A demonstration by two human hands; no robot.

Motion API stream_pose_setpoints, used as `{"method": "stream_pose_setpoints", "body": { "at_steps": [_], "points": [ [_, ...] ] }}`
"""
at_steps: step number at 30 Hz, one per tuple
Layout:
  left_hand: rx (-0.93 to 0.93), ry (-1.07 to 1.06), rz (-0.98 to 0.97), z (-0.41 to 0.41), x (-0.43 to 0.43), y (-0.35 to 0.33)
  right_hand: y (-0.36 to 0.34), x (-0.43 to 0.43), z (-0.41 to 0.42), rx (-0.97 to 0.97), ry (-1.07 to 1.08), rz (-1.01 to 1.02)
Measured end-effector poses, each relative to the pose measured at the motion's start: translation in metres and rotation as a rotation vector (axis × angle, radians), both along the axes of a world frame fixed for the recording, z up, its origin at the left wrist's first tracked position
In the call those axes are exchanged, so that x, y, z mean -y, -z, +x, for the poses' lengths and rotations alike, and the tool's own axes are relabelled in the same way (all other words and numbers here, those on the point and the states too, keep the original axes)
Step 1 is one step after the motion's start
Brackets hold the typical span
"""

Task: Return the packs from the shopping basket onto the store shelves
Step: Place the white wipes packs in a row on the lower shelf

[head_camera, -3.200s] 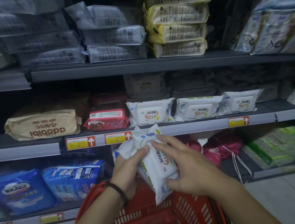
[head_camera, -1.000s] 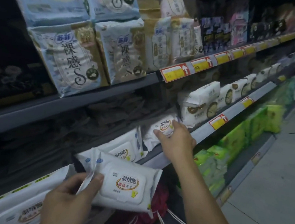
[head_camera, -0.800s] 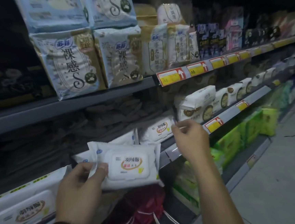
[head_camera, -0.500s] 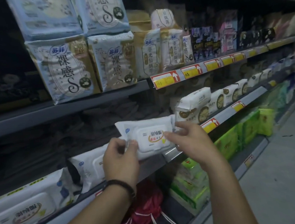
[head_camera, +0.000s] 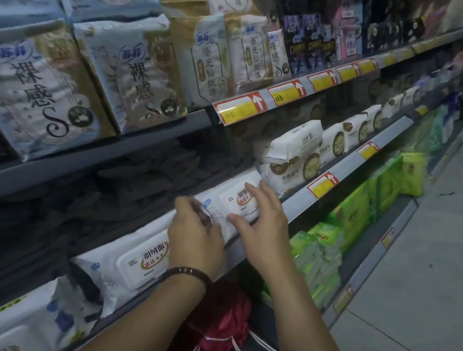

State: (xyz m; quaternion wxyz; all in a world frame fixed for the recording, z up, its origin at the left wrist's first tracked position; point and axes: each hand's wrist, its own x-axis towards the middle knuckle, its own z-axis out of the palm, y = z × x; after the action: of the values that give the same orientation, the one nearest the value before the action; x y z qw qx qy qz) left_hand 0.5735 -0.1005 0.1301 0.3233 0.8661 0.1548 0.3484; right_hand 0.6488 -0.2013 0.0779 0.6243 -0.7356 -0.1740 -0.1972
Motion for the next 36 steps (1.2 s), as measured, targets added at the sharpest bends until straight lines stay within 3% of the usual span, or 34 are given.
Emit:
{"method": "stream_pose_setpoints", "body": {
  "at_steps": [3, 6, 8, 13, 20, 31, 36],
  "points": [
    [0.041, 0.025, 0.485, -0.008, 0.002, 0.007, -0.001, -0.002, 0.002, 0.008, 0.014, 0.037],
    [-0.193, 0.052, 1.074, -0.010, -0.002, 0.010, -0.002, 0.003, 0.002, 0.028, 0.024, -0.042],
    [-0.325, 0.088, 1.210, -0.009, -0.008, 0.009, 0.002, 0.006, -0.002, 0.035, 0.088, -0.139],
    [-0.499, 0.076, 1.271, -0.010, 0.001, 0.002, 0.013, 0.003, -0.011, 0.000, 0.339, -0.217],
    [-0.672, 0.029, 1.380, 0.000, -0.004, 0.008, 0.007, -0.006, -0.017, -0.142, 0.146, -0.496],
    [-0.681, 0.041, 1.295, -0.002, -0.007, 0.014, -0.013, 0.017, -0.013, -0.229, -0.016, -0.597],
    [-0.472, 0.059, 1.167, -0.046, -0.015, 0.012, -0.024, 0.014, -0.028, -0.180, 0.081, -0.609]
  ]
}}
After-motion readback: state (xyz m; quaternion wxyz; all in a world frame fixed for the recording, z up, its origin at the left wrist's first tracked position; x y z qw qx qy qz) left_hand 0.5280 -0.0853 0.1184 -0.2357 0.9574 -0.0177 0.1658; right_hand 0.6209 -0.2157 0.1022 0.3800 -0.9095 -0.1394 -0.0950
